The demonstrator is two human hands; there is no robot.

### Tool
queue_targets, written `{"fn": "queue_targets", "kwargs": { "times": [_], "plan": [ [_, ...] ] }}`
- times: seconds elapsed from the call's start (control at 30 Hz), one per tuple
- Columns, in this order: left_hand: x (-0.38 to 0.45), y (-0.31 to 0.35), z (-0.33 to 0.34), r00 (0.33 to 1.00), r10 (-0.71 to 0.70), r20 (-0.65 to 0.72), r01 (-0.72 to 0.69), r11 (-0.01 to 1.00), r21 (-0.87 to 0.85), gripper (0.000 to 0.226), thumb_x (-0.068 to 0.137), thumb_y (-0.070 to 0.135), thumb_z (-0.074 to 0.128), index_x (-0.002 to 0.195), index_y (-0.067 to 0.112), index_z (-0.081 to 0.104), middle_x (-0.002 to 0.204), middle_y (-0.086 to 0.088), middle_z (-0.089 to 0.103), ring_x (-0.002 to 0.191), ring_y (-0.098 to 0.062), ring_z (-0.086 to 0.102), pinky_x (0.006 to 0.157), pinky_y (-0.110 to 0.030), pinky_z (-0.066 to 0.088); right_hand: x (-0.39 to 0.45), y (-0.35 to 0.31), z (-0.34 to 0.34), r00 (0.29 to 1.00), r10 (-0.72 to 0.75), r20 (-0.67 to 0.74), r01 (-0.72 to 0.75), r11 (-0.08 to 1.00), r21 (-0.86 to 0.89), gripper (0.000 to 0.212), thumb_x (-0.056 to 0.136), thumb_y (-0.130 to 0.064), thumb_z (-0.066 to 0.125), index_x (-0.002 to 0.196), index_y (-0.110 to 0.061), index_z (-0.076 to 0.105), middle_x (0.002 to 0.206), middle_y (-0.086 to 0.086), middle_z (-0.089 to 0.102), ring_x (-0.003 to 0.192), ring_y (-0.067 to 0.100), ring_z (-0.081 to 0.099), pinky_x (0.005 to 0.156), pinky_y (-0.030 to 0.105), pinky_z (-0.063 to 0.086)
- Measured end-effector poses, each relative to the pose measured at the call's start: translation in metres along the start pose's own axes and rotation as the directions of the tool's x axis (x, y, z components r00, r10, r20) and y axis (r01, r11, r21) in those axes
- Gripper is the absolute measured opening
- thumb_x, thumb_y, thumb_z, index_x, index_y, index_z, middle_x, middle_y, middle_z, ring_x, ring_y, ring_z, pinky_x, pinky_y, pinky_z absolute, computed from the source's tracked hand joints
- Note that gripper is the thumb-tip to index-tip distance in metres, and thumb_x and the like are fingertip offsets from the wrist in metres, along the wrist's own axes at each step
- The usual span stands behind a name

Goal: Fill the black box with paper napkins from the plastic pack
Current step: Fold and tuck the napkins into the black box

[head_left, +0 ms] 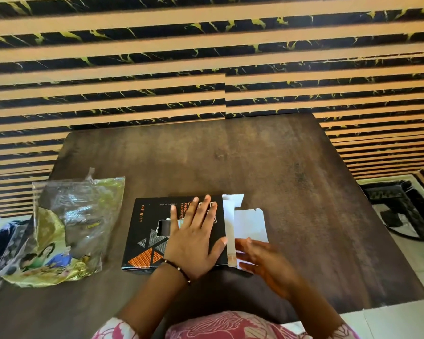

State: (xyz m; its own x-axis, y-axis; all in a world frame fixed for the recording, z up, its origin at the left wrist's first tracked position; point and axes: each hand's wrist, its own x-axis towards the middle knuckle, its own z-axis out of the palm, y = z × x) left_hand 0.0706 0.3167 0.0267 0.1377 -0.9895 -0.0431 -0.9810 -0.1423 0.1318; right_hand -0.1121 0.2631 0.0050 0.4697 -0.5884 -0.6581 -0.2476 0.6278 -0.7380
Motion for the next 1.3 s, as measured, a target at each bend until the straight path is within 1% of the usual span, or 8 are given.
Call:
{"fn": "queue_targets", "kwargs": {
  "times": [0.17,0.4,0.73,0.8,0.93,1.07,1.2,1.3],
  "plan": [
    [-0.001,0.0,-0.001,1.0,0.012,-0.021,-0.013,0.997,-0.08,0.073,0.084,0.061,0.025,0.144,0.022,0.015,0.156,0.0,0.014,0.144,-0.023,0.009,0.111,-0.059,-0.001,0.011,-0.014,0.007,0.996,-0.051,-0.073,0.057,0.994,0.091,0.048,0.096,-0.04,0.03,0.133,-0.013,0.047,0.137,0.001,0.052,0.122,0.016,0.05,0.104,0.034,0.037],
    [-0.001,-0.004,0.0,0.997,0.039,-0.061,-0.046,0.992,-0.119,0.073,0.086,0.061,0.023,0.145,0.02,0.014,0.157,-0.002,0.01,0.144,-0.024,0.004,0.109,-0.058,-0.011,0.016,-0.022,0.037,0.977,0.12,0.178,-0.148,0.976,0.157,0.069,0.091,-0.059,0.006,0.141,-0.022,0.034,0.144,-0.003,0.042,0.137,0.019,0.033,0.113,0.038,0.022],
    [0.0,-0.005,0.003,0.996,0.037,-0.087,-0.046,0.993,-0.107,0.071,0.085,0.06,0.027,0.142,0.016,0.027,0.153,-0.005,0.024,0.142,-0.027,0.019,0.106,-0.06,-0.002,0.015,-0.019,0.038,0.983,0.11,0.146,-0.12,0.991,0.062,0.06,0.093,-0.053,0.002,0.122,-0.026,0.047,0.106,-0.012,0.059,0.097,0.005,0.055,0.097,0.027,0.028],
    [0.0,-0.006,0.002,0.996,0.035,-0.08,-0.043,0.993,-0.108,0.071,0.084,0.06,0.028,0.141,0.017,0.029,0.153,-0.005,0.027,0.141,-0.027,0.022,0.105,-0.06,0.0,0.011,-0.015,0.032,0.984,0.091,0.155,-0.098,0.995,0.037,0.054,0.092,-0.055,0.011,0.106,-0.026,0.054,0.102,-0.014,0.061,0.092,0.002,0.057,0.092,0.024,0.035],
    [0.0,-0.008,0.003,0.995,0.04,-0.086,-0.047,0.995,-0.089,0.07,0.083,0.06,0.03,0.139,0.018,0.031,0.151,-0.004,0.031,0.139,-0.027,0.028,0.109,-0.062,0.003,-0.007,-0.007,0.006,0.974,0.011,0.225,-0.004,1.0,-0.03,0.058,0.073,-0.045,0.071,0.123,-0.023,0.053,0.129,-0.007,0.059,0.118,0.011,0.057,0.089,0.022,0.049],
    [0.0,-0.008,0.001,0.997,0.034,-0.063,-0.038,0.997,-0.074,0.07,0.083,0.062,0.028,0.139,0.02,0.031,0.151,-0.003,0.03,0.139,-0.027,0.027,0.109,-0.061,0.007,-0.013,0.001,-0.012,0.976,0.083,0.2,-0.009,0.939,-0.344,0.052,0.08,-0.005,0.067,0.122,-0.03,0.049,0.135,-0.011,0.051,0.121,0.007,0.05,0.086,0.017,0.05],
    [-0.001,-0.007,0.002,0.997,0.035,-0.074,-0.041,0.995,-0.086,0.071,0.083,0.062,0.025,0.141,0.021,0.028,0.153,-0.003,0.025,0.141,-0.026,0.021,0.109,-0.061,0.004,-0.004,0.009,-0.015,0.996,-0.077,-0.034,0.059,0.926,-0.373,0.037,0.08,-0.007,0.068,0.109,-0.029,0.059,0.121,-0.005,0.06,0.114,0.013,0.056,0.098,0.033,0.049],
    [-0.001,-0.005,-0.001,0.998,0.038,-0.059,-0.044,0.994,-0.095,0.085,0.078,0.075,0.021,0.143,0.02,0.022,0.156,-0.002,0.018,0.143,-0.026,0.012,0.11,-0.061,0.0,0.003,0.009,-0.003,0.965,-0.2,-0.171,0.098,0.876,-0.473,0.015,0.08,-0.016,0.07,0.092,-0.023,0.064,0.098,0.002,0.069,0.093,0.017,0.066,0.088,0.032,0.055]
  ]
}}
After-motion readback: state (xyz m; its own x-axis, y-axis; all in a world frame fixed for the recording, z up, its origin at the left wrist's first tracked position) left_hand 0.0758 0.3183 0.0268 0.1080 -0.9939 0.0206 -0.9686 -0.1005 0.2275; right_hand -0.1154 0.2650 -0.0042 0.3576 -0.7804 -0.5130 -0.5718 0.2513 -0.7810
